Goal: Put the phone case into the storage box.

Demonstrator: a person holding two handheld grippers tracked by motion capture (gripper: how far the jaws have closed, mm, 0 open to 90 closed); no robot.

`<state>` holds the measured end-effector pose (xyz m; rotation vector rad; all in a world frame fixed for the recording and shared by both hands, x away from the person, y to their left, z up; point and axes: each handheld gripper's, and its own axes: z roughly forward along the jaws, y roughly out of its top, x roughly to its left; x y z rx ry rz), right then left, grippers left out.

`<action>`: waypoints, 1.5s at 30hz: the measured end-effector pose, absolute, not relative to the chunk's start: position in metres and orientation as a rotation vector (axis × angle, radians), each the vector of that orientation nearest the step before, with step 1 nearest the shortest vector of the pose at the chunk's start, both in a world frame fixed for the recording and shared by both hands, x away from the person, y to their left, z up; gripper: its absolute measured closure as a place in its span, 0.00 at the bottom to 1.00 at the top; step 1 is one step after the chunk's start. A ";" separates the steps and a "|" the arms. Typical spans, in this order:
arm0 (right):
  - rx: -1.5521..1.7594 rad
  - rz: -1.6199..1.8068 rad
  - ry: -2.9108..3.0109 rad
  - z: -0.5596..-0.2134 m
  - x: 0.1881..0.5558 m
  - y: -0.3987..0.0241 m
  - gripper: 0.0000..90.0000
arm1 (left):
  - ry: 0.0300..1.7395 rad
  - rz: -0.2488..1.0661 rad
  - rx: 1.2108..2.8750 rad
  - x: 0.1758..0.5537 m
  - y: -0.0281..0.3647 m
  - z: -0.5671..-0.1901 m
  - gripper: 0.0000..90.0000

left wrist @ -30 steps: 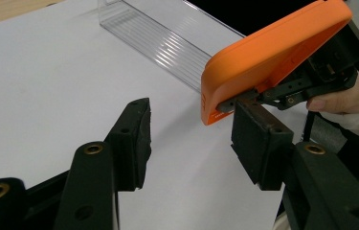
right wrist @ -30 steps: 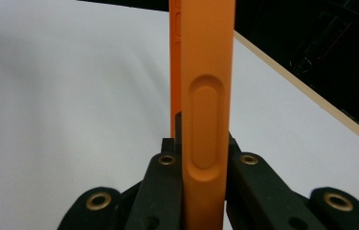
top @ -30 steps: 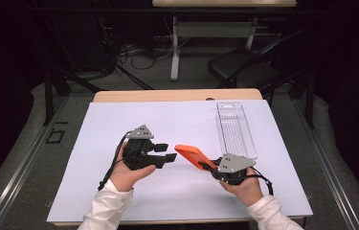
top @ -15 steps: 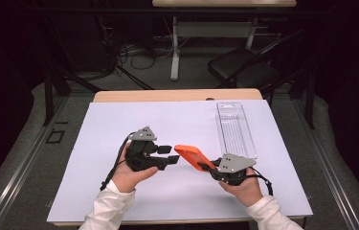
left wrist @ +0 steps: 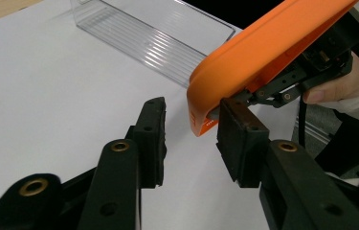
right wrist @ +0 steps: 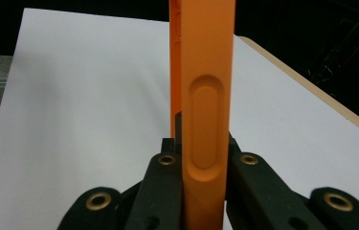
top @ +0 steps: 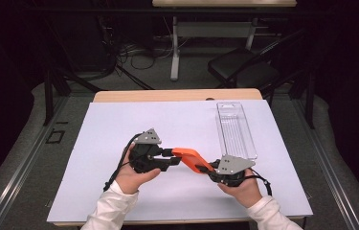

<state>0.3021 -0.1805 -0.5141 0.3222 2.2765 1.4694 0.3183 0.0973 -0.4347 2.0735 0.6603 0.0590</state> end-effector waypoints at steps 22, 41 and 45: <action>0.302 1.511 2.300 -0.515 0.302 -0.179 0.97 | 0.597 0.028 2.043 0.319 0.099 -0.436 0.83; 0.305 1.525 2.312 -0.516 0.303 -0.179 0.97 | 0.652 -0.037 1.993 0.321 0.102 -0.439 0.92; 0.309 1.523 2.321 -0.516 0.303 -0.179 0.97 | 0.686 -0.055 1.990 0.321 0.102 -0.439 0.92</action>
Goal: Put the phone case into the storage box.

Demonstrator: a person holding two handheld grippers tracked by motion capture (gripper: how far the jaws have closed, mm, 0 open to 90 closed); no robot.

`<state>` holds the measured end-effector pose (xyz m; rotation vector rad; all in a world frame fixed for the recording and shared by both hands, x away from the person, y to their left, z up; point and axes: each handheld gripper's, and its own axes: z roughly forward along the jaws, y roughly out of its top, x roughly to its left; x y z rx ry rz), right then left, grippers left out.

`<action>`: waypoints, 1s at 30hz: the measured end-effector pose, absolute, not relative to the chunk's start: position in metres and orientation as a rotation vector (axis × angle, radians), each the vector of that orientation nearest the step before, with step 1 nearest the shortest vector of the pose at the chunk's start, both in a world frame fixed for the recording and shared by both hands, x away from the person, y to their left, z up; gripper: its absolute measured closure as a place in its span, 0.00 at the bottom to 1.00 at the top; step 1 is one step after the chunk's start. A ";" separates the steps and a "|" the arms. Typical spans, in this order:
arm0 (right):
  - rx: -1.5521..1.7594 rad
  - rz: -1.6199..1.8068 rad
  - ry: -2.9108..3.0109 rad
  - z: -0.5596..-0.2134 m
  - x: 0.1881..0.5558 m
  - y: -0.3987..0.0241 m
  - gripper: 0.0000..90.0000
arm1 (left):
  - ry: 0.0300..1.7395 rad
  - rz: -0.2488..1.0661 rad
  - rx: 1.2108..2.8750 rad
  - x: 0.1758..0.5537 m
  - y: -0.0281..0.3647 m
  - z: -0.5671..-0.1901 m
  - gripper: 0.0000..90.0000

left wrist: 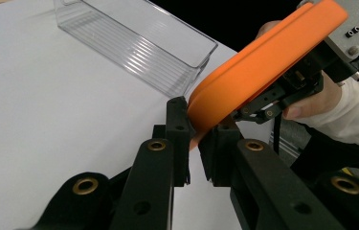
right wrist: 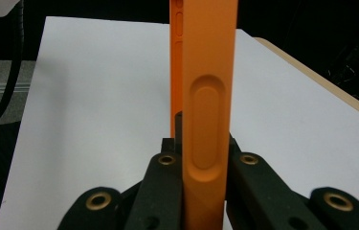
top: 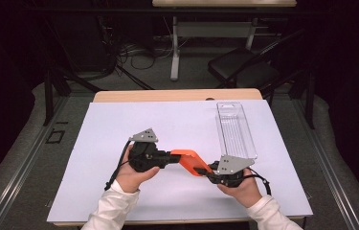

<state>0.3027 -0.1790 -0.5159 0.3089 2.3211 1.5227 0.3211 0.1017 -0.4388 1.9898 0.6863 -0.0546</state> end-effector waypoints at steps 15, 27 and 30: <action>0.353 1.553 2.351 -0.515 0.304 -0.180 0.97 | 0.797 -0.065 1.967 0.317 0.098 -0.437 0.93; 0.389 1.555 2.394 -0.515 0.305 -0.179 0.96 | 0.858 -0.095 1.952 0.318 0.098 -0.439 0.93; 0.411 1.547 2.424 -0.514 0.306 -0.179 0.96 | 0.877 -0.114 1.946 0.320 0.098 -0.441 0.94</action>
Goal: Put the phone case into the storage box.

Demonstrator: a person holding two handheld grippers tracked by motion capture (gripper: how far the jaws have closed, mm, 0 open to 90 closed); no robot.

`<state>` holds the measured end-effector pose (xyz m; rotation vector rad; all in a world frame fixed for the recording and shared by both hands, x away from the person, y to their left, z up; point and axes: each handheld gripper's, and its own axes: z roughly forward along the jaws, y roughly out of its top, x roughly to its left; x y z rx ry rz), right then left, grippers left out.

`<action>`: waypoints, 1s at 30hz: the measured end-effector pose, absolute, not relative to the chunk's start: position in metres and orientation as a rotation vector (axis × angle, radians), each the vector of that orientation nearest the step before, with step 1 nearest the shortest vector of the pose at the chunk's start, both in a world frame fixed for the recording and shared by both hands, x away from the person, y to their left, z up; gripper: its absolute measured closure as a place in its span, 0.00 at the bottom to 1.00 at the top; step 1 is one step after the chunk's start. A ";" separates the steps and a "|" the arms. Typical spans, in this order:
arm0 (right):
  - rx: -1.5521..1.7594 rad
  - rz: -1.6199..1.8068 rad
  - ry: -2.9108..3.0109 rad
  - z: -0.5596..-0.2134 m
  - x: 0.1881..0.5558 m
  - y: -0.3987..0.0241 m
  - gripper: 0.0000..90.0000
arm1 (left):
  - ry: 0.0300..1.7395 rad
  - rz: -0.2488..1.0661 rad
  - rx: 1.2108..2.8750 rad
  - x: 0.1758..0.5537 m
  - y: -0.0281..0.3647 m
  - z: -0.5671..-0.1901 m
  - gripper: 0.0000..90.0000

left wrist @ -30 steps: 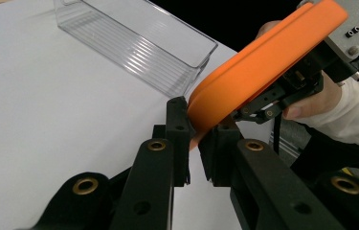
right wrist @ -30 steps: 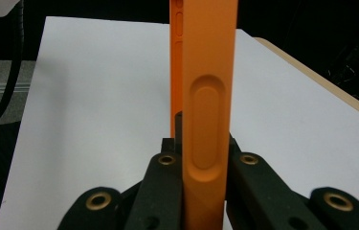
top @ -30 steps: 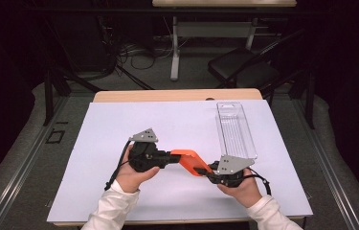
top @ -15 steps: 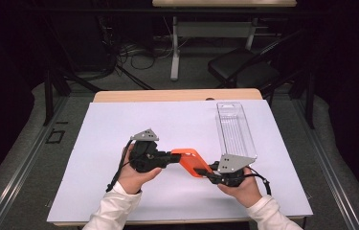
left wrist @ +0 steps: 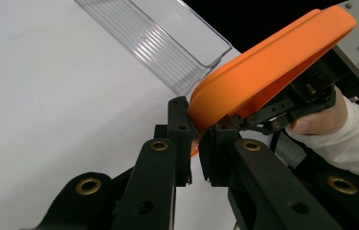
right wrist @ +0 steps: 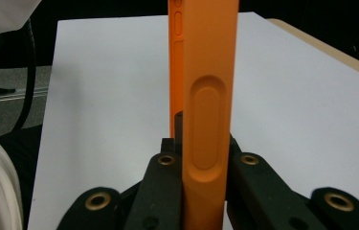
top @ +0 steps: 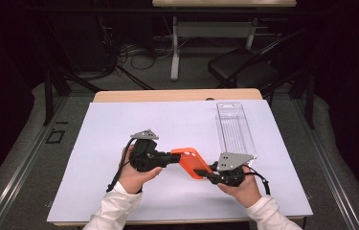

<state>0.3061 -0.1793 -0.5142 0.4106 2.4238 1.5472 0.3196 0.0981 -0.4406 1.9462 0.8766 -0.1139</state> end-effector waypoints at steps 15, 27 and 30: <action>0.484 1.527 2.443 -0.515 0.305 -0.176 0.89 | 0.994 -0.219 1.904 0.328 0.101 -0.448 0.94; 0.492 1.527 2.411 -0.516 0.308 -0.175 0.70 | 1.077 -0.251 1.909 0.337 0.103 -0.454 0.94; 0.463 1.491 2.403 -0.517 0.308 -0.175 0.67 | 1.101 -0.259 1.913 0.340 0.103 -0.455 0.94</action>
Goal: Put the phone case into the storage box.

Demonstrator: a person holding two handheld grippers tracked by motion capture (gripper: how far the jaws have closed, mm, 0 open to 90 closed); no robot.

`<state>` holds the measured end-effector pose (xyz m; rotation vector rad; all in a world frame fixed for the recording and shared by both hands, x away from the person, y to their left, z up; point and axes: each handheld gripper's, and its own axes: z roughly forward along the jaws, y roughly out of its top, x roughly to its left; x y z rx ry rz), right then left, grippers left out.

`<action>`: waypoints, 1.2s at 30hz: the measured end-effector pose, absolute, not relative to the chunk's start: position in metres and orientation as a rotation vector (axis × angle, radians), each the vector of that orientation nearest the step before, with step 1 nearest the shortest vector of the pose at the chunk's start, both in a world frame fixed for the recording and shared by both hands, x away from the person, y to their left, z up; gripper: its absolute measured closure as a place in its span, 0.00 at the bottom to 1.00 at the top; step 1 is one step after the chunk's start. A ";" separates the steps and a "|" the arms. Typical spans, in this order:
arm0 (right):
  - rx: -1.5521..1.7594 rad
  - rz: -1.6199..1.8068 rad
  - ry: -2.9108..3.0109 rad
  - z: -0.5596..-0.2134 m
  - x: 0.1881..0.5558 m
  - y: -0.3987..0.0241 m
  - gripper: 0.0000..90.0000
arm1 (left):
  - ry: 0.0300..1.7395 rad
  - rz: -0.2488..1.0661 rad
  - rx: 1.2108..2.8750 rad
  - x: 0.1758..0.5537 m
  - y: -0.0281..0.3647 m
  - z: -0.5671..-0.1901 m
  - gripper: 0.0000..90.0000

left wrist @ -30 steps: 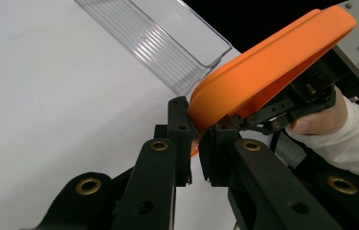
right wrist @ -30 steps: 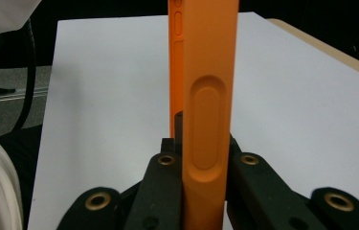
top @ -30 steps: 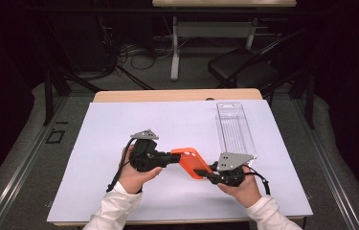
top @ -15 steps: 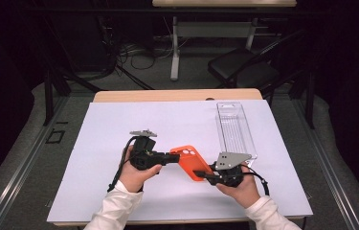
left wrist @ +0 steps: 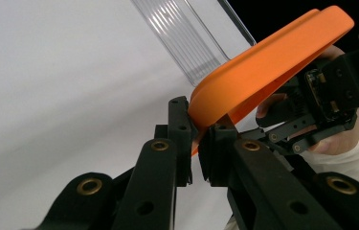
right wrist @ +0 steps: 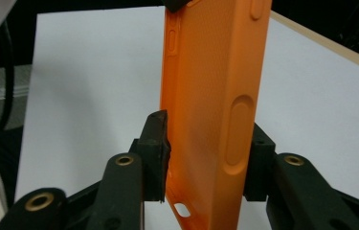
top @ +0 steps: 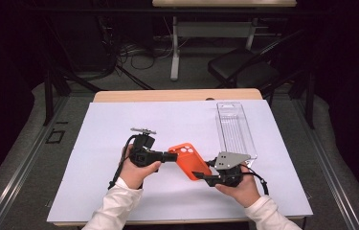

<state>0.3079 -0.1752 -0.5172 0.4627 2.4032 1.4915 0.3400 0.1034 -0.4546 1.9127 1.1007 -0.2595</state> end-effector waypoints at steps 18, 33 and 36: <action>0.538 1.439 2.348 -0.518 0.311 -0.179 0.64 | 1.197 -0.260 1.975 0.357 0.116 -0.448 0.94; 0.607 1.420 2.376 -0.516 0.313 -0.186 0.64 | 1.268 -0.245 2.029 0.377 0.121 -0.436 0.94; 0.578 1.398 2.385 -0.516 0.313 -0.184 0.64 | 1.287 -0.244 2.045 0.382 0.122 -0.435 0.94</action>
